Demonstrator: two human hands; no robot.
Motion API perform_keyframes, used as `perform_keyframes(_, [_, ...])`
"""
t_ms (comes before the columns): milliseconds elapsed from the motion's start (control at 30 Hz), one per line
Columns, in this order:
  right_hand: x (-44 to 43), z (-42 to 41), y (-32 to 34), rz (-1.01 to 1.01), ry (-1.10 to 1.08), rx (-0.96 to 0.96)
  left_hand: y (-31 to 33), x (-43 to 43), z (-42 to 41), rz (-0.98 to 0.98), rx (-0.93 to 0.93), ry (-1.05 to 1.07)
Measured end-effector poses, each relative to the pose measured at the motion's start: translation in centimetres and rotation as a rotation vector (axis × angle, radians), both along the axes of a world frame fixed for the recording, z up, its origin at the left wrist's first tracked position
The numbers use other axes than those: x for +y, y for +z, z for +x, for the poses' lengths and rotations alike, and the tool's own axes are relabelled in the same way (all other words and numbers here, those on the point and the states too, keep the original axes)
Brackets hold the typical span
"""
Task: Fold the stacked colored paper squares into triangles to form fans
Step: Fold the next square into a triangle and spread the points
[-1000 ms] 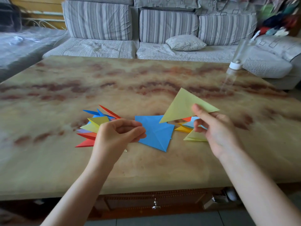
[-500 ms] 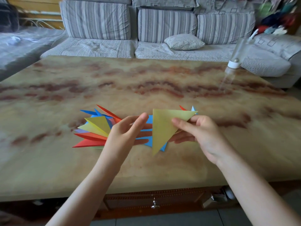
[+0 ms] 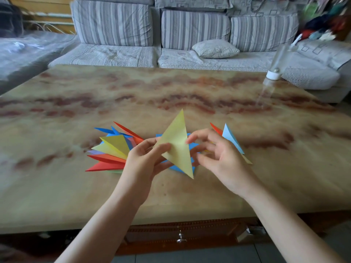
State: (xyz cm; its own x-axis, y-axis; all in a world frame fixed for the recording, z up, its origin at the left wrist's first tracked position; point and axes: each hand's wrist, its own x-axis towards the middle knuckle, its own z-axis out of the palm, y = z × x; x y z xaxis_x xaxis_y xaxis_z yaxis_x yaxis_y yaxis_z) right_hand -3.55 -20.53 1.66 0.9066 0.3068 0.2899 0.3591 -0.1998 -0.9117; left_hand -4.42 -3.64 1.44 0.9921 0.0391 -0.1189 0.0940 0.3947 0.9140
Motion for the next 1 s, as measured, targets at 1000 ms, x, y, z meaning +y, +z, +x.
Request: perform_keyframes(1000, [0.36, -0.01, 0.44, 0.223, -0.103, 0.18, 0.56, -0.77, -0.78, 0.186, -0.222, 0.066])
